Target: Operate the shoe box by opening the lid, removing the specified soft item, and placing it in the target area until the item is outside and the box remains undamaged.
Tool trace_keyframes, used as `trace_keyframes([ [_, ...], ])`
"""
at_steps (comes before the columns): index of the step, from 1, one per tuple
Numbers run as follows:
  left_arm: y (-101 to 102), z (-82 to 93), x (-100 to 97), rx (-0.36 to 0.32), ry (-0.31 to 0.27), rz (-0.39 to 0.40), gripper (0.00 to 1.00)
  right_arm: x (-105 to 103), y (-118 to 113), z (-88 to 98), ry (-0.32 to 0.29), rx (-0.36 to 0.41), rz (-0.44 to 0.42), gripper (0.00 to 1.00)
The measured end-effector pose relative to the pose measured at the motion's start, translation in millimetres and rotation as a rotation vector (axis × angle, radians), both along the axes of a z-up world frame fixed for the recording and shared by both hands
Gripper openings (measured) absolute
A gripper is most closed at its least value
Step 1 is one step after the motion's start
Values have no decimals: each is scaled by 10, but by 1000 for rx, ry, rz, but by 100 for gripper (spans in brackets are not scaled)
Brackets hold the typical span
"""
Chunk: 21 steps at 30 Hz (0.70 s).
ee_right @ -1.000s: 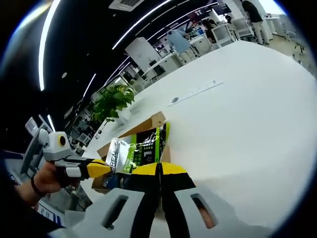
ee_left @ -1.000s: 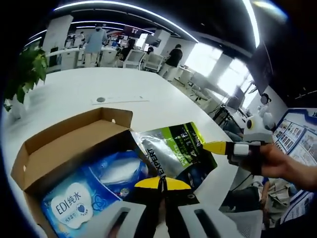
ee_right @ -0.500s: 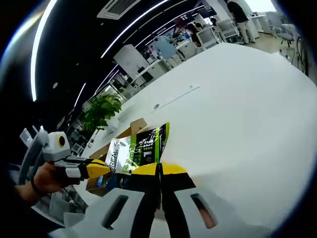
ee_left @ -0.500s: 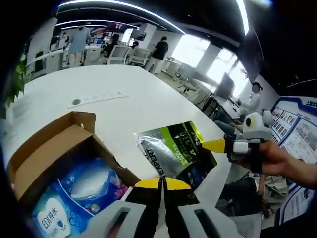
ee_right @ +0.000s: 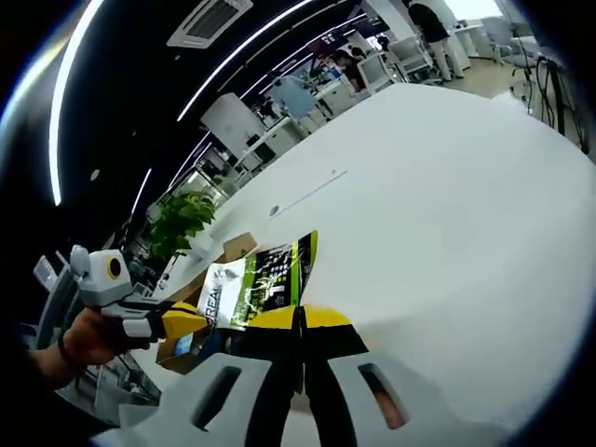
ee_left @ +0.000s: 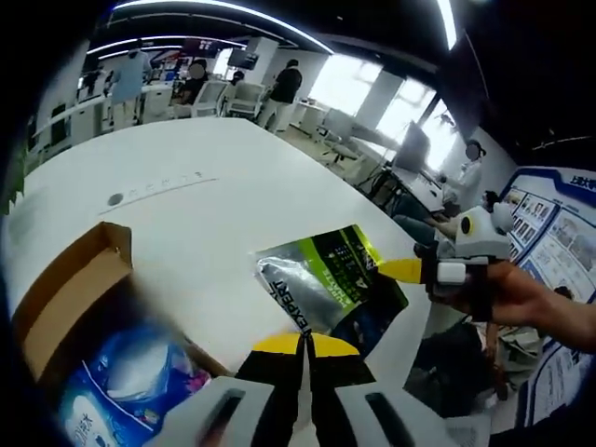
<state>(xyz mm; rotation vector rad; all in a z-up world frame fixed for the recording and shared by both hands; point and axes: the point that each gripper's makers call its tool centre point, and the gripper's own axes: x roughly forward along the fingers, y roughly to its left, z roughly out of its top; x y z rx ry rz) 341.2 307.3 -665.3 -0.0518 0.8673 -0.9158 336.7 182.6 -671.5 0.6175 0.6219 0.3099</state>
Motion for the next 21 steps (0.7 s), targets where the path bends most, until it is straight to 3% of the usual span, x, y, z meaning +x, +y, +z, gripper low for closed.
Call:
trace_keyframes([
  [12,-176,-127,205,33,-3,-21,1,273,-157,-76,16,-22,-9,0],
  [21,-286,-265,419,71,-1,-32,2,508,-269,-239,46,-34,-8,0],
])
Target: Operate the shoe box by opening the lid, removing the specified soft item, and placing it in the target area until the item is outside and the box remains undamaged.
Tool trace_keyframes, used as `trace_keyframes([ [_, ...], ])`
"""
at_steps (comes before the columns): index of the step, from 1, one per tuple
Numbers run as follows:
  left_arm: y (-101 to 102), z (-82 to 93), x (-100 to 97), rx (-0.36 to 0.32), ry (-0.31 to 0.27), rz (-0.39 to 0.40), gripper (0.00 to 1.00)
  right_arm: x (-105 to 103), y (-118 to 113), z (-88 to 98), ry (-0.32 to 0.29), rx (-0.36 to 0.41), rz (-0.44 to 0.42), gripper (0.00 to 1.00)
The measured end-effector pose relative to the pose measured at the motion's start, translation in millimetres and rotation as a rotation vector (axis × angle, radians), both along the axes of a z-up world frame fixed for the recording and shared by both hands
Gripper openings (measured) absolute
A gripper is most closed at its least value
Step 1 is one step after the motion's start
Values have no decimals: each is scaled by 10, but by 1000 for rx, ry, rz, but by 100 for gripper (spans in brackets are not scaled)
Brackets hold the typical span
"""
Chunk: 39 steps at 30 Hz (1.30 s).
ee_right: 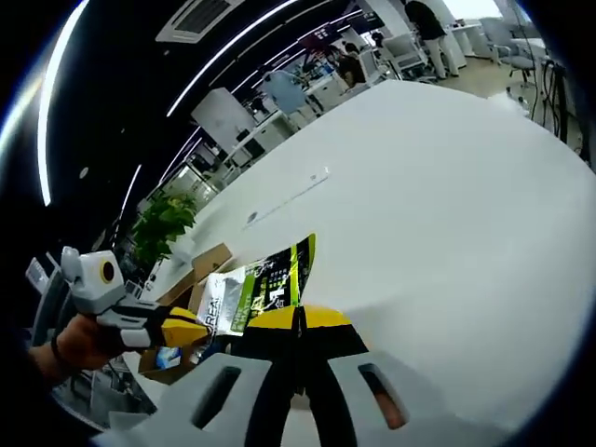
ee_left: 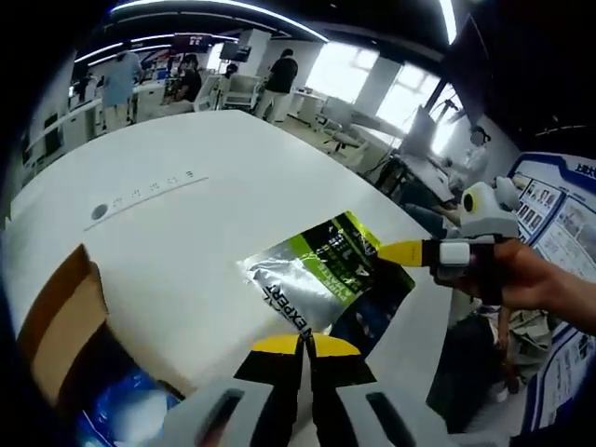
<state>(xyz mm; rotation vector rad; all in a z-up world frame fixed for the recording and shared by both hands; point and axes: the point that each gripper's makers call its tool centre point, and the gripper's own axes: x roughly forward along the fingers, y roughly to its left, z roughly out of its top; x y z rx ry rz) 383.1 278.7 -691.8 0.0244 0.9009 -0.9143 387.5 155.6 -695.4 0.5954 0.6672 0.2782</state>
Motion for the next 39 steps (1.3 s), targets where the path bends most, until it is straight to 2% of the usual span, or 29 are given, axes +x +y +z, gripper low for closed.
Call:
trace_keyframes([
  [9,-115,-255,115,70,34,2,2,164,-99,-224,42,-9,2,0],
  [15,-119,-435,135,93,63,14,2,211,-105,-379,70,-21,19,0],
  [21,-110,-583,143,129,92,-9,2,231,-86,-507,101,-26,28,0],
  [31,-147,-725,171,219,82,-49,3,273,-113,-671,134,-35,33,0],
  [39,-139,-860,160,290,100,-62,3,286,-100,-807,162,-56,55,0],
])
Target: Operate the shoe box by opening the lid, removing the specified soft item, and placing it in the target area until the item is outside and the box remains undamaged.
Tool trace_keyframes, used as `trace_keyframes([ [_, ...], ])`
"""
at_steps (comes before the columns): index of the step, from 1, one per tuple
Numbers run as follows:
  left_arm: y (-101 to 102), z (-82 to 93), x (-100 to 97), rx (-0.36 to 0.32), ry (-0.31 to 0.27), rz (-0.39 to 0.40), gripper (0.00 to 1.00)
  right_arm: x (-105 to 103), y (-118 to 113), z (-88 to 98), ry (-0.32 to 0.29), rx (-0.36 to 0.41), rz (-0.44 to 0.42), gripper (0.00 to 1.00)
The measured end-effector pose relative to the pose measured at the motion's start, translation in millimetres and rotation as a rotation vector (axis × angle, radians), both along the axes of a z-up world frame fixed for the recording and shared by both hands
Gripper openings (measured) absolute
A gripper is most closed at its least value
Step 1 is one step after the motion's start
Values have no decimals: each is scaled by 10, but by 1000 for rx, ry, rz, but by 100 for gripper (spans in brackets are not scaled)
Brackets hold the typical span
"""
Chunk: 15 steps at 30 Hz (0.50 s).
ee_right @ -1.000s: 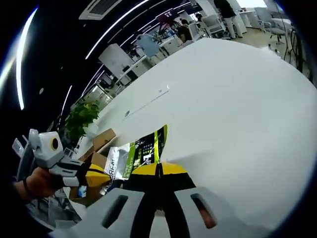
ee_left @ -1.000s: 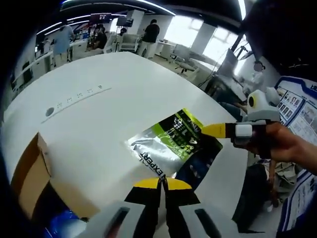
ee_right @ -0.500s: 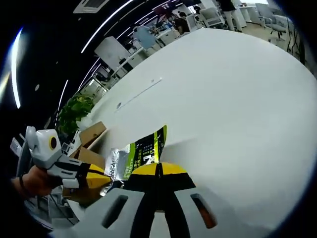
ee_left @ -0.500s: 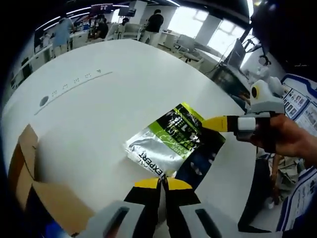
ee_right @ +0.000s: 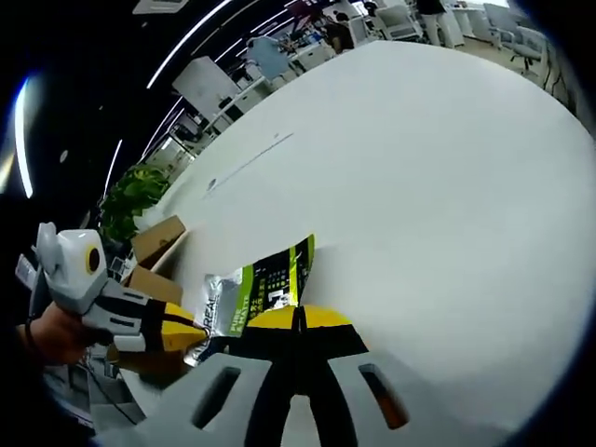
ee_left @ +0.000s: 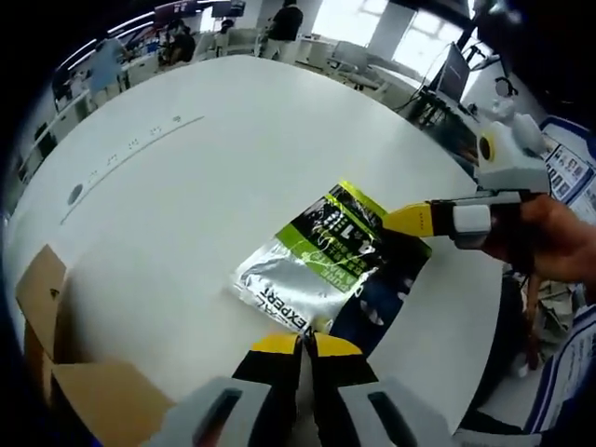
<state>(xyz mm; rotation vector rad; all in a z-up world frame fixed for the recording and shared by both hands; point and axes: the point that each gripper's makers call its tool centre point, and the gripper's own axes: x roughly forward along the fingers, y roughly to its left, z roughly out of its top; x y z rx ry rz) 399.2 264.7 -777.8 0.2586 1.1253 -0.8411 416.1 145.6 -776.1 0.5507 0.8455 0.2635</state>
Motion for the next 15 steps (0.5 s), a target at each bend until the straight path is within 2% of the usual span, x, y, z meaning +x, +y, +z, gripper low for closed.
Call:
trace_keyframes([
  [4,41,-47,-7,50,-50,-64,4,-9,48,-48,7,-3,4,0],
  [15,43,-81,-37,65,-20,-72,9,4,1,-67,15,-5,-17,1],
])
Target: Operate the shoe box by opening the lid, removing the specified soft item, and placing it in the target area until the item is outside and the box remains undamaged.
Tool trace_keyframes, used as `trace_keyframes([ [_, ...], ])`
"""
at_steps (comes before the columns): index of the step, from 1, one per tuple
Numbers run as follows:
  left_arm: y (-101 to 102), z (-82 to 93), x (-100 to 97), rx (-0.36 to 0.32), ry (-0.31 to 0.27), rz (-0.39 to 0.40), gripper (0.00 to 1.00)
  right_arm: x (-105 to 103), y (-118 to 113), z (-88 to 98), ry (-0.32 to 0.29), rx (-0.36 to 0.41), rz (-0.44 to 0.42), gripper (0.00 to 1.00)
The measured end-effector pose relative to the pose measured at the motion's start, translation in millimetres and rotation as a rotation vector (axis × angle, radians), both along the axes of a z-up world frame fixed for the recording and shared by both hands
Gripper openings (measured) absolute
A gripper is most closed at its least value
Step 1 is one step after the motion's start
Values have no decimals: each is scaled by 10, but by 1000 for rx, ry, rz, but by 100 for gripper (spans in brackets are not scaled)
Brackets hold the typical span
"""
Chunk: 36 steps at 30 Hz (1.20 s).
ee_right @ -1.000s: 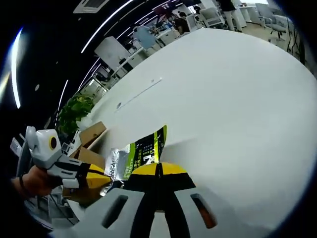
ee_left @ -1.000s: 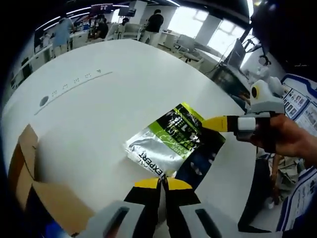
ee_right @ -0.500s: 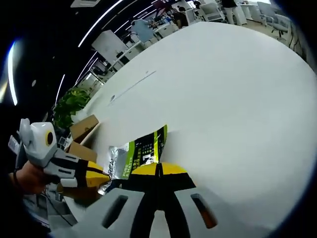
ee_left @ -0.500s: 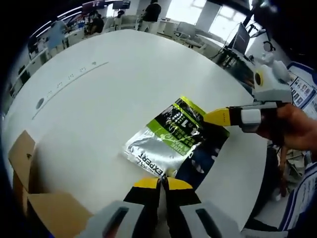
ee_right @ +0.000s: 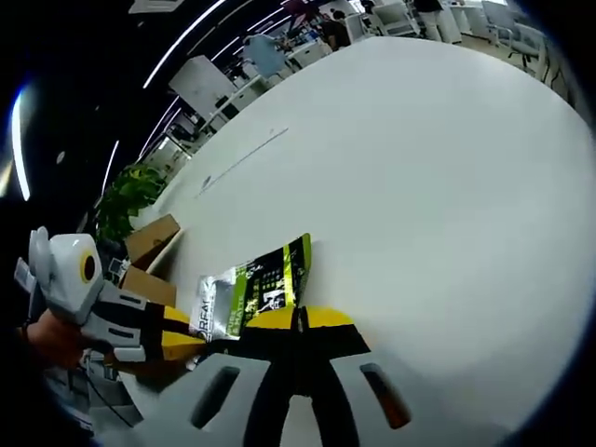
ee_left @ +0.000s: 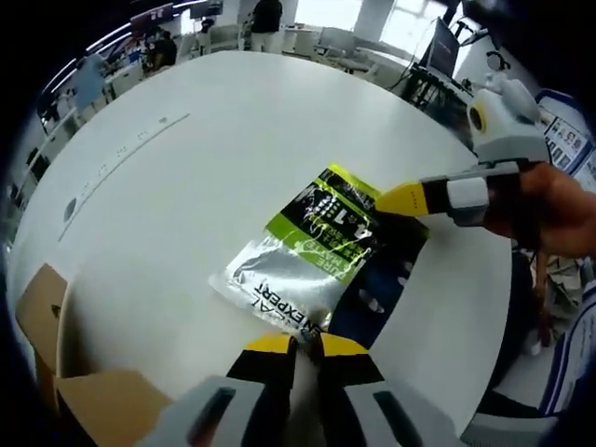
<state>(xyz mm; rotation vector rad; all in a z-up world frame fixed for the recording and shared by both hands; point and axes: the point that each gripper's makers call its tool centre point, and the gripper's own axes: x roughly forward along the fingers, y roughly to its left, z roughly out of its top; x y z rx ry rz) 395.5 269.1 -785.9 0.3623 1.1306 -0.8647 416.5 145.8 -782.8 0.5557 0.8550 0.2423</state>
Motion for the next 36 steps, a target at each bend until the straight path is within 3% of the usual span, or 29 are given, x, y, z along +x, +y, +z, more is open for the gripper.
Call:
trace_keyframes([
  [12,22,22,-13,13,4,20,16,-7,-50,17,-5,-12,-12,3],
  [24,166,269,69,-8,-24,110,21,-21,-136,159,-23,-40,-11,5],
  [28,156,429,127,-97,-58,127,23,-56,-157,220,-26,-51,-16,6],
  [36,365,721,190,-171,-124,169,24,-74,-82,405,-51,-59,-19,6],
])
